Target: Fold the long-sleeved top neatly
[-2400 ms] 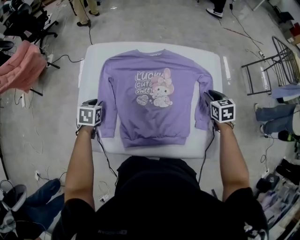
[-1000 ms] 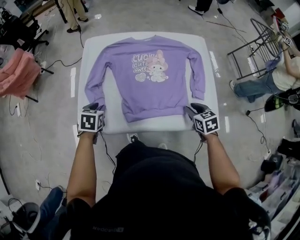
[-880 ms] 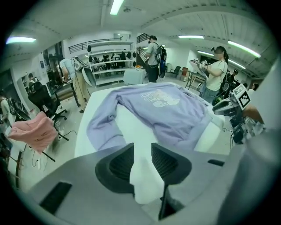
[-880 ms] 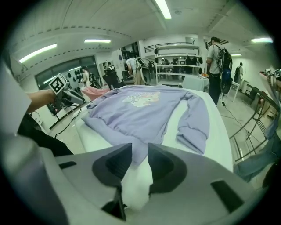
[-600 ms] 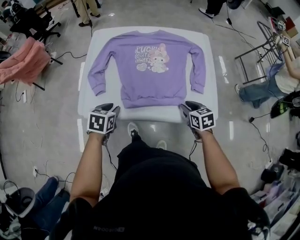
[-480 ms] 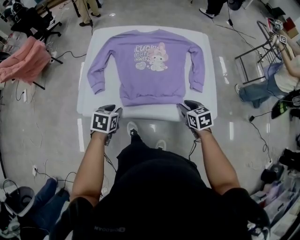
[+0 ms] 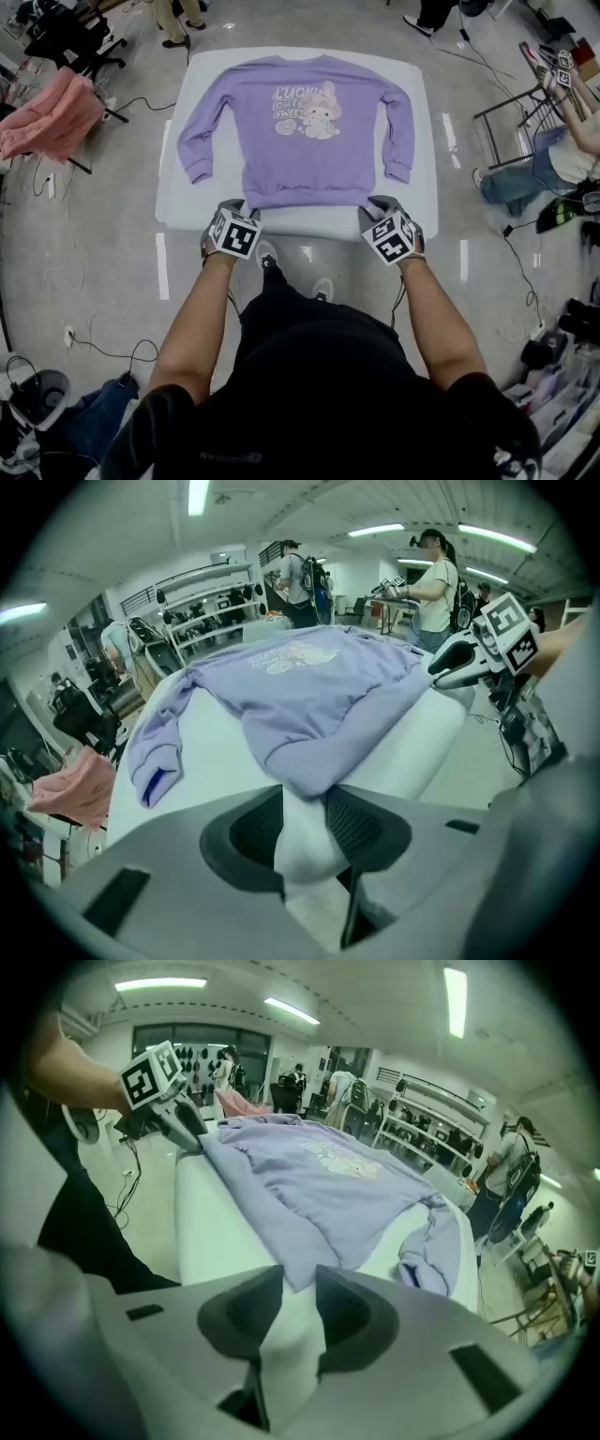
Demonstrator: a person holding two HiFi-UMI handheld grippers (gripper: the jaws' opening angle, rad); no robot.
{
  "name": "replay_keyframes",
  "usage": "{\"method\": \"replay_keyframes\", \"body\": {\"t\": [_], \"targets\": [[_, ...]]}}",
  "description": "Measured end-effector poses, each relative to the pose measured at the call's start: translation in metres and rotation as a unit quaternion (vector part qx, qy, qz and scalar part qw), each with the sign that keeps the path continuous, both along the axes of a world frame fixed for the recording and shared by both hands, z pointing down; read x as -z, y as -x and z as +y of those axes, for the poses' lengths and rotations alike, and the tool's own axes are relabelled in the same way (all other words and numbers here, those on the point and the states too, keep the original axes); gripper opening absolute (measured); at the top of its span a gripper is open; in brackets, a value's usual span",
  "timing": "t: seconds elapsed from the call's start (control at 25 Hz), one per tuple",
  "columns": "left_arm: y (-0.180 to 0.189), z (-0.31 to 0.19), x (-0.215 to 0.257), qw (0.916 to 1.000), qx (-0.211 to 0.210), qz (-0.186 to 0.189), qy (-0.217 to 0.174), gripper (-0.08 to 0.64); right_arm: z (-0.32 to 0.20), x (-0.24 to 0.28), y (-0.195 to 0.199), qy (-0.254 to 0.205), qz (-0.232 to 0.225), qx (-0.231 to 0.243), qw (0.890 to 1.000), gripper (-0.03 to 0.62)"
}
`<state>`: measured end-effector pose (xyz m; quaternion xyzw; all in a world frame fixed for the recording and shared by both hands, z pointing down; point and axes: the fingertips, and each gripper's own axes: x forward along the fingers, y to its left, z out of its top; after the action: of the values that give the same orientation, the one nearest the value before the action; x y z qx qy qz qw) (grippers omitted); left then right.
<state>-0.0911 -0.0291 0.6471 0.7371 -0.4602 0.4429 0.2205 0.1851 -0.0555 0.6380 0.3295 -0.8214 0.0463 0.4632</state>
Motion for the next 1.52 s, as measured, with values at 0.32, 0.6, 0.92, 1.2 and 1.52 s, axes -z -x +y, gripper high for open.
{"method": "replay_keyframes", "body": {"t": [0.32,0.6,0.92,1.2,1.52], "targets": [[0.024,-0.017,0.015,0.9955,0.073,0.052,-0.032,0.023,-0.002,0.008,0.005,-0.033,-0.008,0.004,0.999,0.02],[0.052,0.013,0.051,0.9785,0.156,0.135,0.005,0.02,0.016,0.052,0.017,0.029,-0.107,-0.055,0.992,0.02],[0.08,0.033,0.022,0.9817,0.162,0.093,0.037,0.02,0.045,0.033,0.035,0.041,-0.077,-0.035,0.996,0.018],[0.072,0.045,0.002,0.9904,0.107,0.072,0.049,0.02,0.051,0.001,0.023,0.03,-0.034,-0.06,0.997,0.018],[0.068,0.05,0.0,0.9904,0.054,0.112,0.061,0.023,0.05,-0.001,0.019,0.052,-0.045,-0.127,0.99,0.1]]}}
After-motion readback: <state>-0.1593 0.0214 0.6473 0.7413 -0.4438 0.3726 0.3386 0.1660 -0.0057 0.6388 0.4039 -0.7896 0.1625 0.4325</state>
